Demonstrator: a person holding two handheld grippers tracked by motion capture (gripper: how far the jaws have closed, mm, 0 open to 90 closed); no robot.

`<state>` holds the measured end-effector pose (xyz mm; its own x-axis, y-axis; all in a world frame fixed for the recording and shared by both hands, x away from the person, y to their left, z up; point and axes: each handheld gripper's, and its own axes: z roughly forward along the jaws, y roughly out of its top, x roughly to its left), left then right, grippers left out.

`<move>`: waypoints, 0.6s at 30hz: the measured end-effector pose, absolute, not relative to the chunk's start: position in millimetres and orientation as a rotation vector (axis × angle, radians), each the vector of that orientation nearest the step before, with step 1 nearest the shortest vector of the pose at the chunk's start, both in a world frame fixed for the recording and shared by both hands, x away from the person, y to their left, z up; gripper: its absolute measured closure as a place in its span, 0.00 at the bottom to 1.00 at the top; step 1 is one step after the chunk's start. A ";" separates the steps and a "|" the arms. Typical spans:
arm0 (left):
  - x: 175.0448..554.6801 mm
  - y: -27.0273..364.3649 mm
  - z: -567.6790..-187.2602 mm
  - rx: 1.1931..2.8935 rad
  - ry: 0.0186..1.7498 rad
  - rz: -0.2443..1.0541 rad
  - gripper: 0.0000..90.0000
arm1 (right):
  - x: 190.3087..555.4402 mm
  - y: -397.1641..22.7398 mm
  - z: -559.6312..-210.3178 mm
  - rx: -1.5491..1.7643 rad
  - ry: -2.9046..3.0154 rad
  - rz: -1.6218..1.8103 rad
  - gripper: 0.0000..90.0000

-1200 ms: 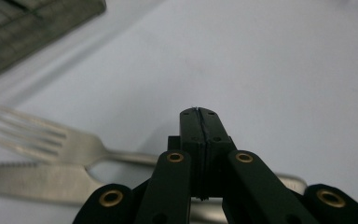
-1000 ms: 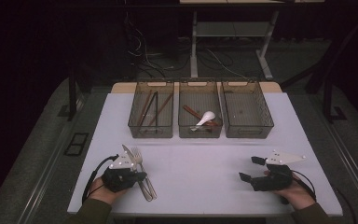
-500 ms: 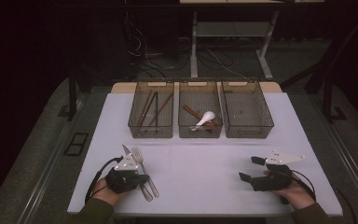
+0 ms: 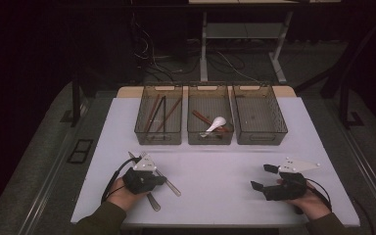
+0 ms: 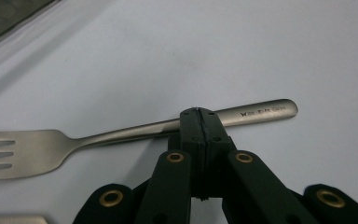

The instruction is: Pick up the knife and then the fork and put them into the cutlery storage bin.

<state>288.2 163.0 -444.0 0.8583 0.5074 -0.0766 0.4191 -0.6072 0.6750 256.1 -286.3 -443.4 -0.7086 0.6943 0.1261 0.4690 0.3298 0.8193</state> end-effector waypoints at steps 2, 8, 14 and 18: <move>292.1 158.8 -444.0 2.309 0.662 0.160 0.99 | 256.2 -286.3 -443.5 1.053 2.349 1.320 0.19; 294.6 145.5 -444.1 2.315 0.624 0.123 0.99 | 256.3 -286.8 -443.5 1.052 2.347 1.321 0.19; 290.9 127.0 -443.3 2.309 0.569 0.070 0.99 | 256.0 -285.9 -443.7 1.048 2.352 1.320 0.19; 288.5 112.0 -443.5 2.326 0.513 0.071 0.99 | 256.3 -286.4 -443.7 1.054 2.351 1.319 0.19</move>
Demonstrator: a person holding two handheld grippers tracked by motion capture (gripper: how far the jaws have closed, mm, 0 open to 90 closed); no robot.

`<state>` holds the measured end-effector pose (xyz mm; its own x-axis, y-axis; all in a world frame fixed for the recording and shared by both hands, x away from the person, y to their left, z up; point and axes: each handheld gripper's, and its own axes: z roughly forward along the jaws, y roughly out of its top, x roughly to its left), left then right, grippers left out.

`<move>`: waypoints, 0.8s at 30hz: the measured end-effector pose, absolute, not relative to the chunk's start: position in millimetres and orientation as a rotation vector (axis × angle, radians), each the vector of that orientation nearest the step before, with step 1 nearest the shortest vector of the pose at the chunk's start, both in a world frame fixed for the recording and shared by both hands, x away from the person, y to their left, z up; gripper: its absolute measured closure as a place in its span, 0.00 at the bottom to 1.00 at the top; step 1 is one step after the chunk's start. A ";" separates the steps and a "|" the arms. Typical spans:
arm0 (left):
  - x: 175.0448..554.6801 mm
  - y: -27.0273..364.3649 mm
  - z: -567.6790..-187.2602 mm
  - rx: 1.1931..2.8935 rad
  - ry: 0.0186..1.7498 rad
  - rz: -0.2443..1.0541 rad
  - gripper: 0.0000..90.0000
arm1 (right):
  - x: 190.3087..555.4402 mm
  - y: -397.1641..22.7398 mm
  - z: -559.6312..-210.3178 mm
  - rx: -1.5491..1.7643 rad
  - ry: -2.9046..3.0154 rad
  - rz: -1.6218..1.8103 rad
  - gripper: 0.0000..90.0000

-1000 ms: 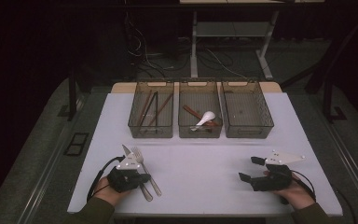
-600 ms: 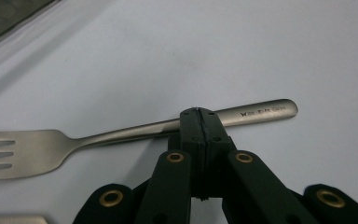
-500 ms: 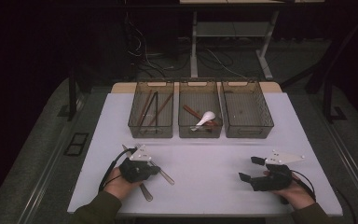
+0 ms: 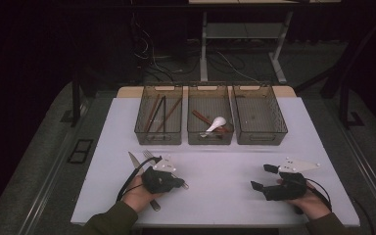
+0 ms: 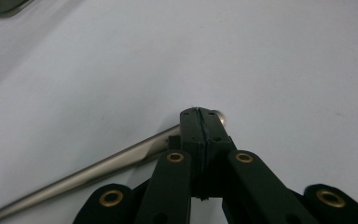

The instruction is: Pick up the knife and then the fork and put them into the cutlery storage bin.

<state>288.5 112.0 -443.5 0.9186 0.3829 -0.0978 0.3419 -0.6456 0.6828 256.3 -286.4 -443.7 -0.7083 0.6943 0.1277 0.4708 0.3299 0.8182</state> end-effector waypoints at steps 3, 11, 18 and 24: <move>290.6 104.0 -444.5 2.332 0.506 0.069 0.99 | 256.1 -286.1 -443.7 1.052 2.353 1.317 0.19; 307.7 84.9 -444.7 2.349 0.491 0.116 0.99 | 256.4 -286.6 -443.6 1.049 2.350 1.320 0.19; 332.2 71.7 -446.0 2.331 0.529 0.127 0.99 | 256.3 -286.8 -443.6 1.048 2.354 1.319 0.19; 344.8 64.3 -446.6 2.318 0.558 0.133 0.99 | 256.1 -287.2 -443.5 1.048 2.352 1.321 0.19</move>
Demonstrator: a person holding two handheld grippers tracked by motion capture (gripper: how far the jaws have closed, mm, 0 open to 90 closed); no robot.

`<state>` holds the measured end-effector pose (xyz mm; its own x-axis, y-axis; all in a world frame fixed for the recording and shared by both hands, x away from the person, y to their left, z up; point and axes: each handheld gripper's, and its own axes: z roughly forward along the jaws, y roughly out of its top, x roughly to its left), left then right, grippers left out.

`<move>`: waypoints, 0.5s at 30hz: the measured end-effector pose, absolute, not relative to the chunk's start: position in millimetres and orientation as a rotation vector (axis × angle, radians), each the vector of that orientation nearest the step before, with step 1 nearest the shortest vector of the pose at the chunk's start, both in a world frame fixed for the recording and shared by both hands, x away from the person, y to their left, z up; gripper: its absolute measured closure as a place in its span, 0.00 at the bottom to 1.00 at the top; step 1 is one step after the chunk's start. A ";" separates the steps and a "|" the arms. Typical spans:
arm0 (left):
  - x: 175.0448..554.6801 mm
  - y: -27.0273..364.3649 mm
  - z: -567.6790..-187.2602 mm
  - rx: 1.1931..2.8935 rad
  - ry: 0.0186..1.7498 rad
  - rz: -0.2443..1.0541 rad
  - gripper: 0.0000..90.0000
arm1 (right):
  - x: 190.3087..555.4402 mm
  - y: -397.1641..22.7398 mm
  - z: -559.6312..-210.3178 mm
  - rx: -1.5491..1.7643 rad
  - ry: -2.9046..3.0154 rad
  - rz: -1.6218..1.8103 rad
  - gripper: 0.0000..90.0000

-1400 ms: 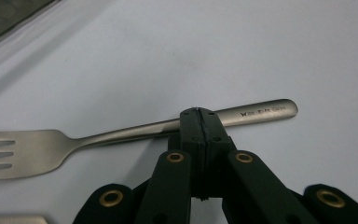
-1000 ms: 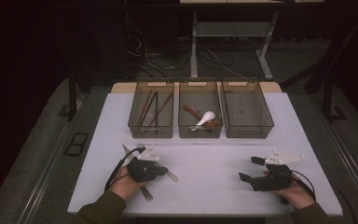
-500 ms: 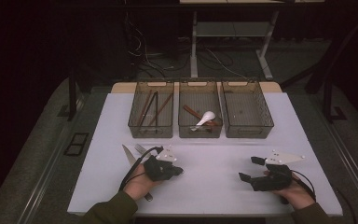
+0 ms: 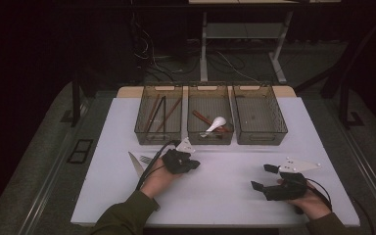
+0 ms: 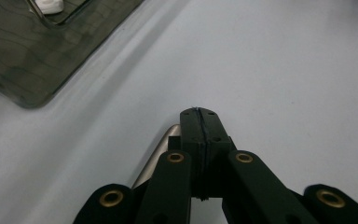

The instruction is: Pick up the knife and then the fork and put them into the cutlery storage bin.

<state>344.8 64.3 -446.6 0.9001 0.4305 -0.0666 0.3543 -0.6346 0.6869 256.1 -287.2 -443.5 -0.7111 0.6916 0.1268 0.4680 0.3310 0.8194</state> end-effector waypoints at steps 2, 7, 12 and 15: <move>345.5 64.9 -445.5 2.320 0.555 0.135 0.99 | 256.0 -287.2 -443.5 1.048 2.353 1.322 0.19; 346.5 81.2 -433.0 2.292 0.560 0.140 0.90 | 255.9 -287.5 -443.3 1.043 2.352 1.322 0.19; 350.7 116.9 -422.0 2.270 0.588 0.188 0.75 | 255.5 -286.7 -443.3 1.037 2.355 1.317 0.19; 355.7 141.4 -421.6 2.279 0.620 0.223 0.69 | 255.7 -286.2 -443.6 1.035 2.360 1.312 0.19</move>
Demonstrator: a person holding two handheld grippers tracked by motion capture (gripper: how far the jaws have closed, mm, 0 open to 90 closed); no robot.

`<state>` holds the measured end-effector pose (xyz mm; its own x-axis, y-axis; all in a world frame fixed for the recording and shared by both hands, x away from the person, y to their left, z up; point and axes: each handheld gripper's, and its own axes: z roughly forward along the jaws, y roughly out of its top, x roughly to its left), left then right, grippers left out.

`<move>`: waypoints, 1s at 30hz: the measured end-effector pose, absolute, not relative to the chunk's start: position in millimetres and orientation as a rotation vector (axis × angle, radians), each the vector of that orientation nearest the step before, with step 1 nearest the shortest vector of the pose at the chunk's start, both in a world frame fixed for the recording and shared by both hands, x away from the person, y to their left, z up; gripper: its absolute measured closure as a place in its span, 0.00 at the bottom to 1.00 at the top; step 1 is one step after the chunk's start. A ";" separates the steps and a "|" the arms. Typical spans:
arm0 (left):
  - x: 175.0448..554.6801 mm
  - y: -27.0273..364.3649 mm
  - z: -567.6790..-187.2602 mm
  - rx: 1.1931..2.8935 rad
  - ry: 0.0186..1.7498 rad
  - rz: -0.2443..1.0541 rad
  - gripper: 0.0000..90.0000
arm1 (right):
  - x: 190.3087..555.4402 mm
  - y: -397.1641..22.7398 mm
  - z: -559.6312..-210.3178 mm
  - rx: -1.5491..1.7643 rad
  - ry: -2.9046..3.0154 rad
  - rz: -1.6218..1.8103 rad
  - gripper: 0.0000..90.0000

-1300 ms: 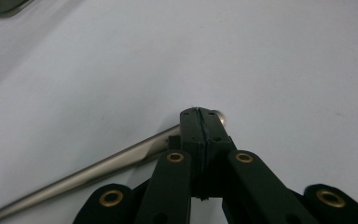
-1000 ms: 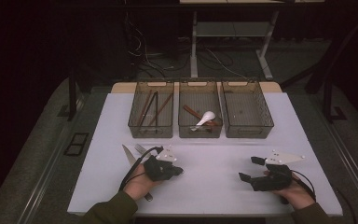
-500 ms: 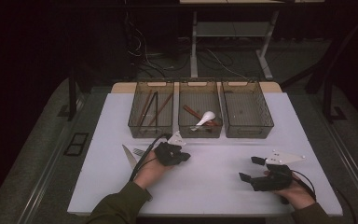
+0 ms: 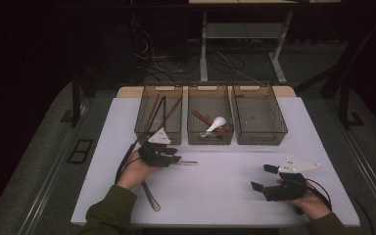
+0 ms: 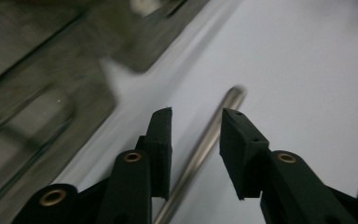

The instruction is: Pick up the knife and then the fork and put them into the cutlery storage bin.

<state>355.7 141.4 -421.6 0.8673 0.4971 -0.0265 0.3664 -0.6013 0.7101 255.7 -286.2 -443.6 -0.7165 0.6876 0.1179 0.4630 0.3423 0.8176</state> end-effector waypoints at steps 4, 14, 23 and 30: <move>360.2 162.6 -425.9 2.295 0.626 0.210 0.66 | 255.8 -285.7 -443.8 1.032 2.361 1.312 0.19; 362.8 155.3 -441.5 2.358 0.527 0.155 0.70 | 255.5 -285.6 -444.1 1.033 2.365 1.312 0.19; 358.4 153.8 -440.8 2.398 0.476 0.141 0.85 | 256.3 -286.8 -444.0 1.044 2.362 1.320 0.19; 348.9 148.7 -441.5 2.399 0.390 0.075 0.91 | 258.1 -287.3 -444.7 1.053 2.358 1.350 0.19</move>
